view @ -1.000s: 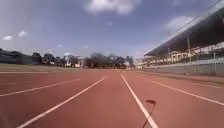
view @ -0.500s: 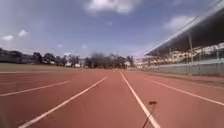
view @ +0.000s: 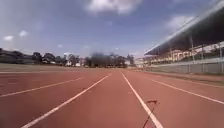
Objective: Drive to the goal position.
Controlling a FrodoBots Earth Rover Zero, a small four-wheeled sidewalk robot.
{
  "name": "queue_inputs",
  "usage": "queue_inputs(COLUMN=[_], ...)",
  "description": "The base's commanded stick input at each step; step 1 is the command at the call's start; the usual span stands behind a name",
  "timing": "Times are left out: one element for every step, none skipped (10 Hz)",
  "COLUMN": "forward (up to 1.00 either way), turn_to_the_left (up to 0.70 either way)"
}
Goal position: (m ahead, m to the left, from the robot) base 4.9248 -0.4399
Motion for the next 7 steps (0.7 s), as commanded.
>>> queue_inputs(forward=[0.70,0.70,0.70,0.70,0.70,0.70,0.70], turn_to_the_left=[0.00,0.00,0.00,0.00,0.00,0.00,0.00])
